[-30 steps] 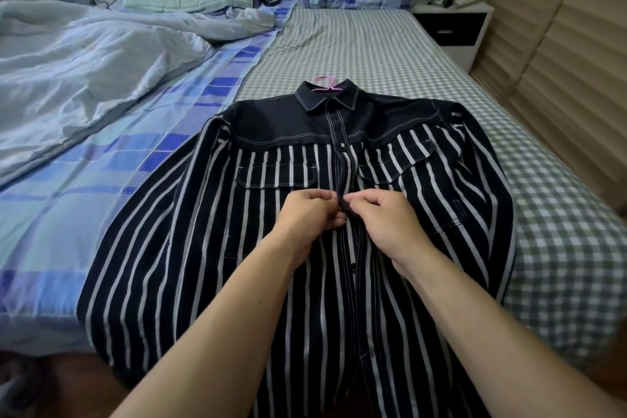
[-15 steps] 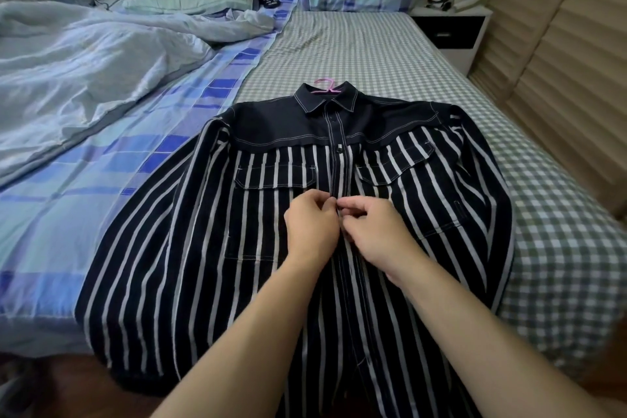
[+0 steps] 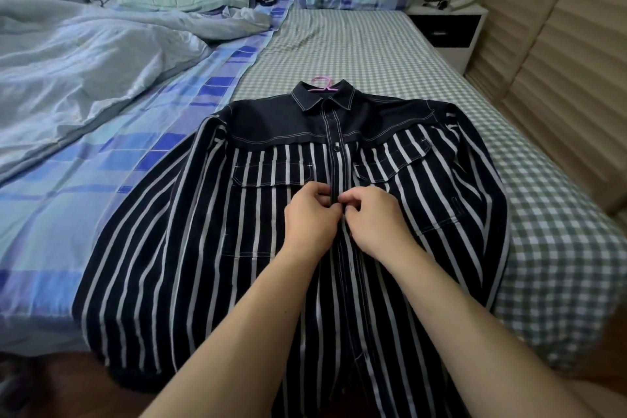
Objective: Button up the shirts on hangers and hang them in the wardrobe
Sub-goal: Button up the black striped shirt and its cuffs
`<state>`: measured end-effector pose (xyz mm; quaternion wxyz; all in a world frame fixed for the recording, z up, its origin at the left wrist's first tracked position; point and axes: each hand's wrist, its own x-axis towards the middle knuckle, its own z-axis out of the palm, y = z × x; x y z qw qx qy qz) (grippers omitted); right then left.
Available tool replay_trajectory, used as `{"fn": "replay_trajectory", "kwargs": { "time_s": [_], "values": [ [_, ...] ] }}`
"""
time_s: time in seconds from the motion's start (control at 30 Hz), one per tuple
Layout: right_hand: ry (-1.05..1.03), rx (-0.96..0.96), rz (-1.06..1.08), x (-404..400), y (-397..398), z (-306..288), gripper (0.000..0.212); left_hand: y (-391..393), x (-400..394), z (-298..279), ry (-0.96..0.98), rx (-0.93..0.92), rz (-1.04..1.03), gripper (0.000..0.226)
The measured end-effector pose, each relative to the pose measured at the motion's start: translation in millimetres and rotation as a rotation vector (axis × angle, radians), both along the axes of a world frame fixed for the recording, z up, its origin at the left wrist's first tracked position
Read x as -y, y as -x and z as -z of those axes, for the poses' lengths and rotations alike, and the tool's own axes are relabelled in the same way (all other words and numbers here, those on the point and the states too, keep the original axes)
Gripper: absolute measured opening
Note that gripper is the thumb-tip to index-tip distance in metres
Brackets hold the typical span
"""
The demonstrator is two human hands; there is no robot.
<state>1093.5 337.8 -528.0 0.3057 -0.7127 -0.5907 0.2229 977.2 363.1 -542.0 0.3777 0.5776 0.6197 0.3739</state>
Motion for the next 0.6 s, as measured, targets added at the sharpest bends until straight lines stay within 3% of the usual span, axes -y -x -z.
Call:
{"fn": "replay_trajectory", "kwargs": {
  "time_s": [0.37,0.6],
  "values": [
    [0.038,-0.11,0.057,1,-5,-1,0.023,2,-16,-16,0.049,-0.175,0.155,0.025],
    [0.001,-0.177,0.01,6,-8,-1,0.02,6,-15,-16,0.181,0.054,0.126,0.026]
  ]
}}
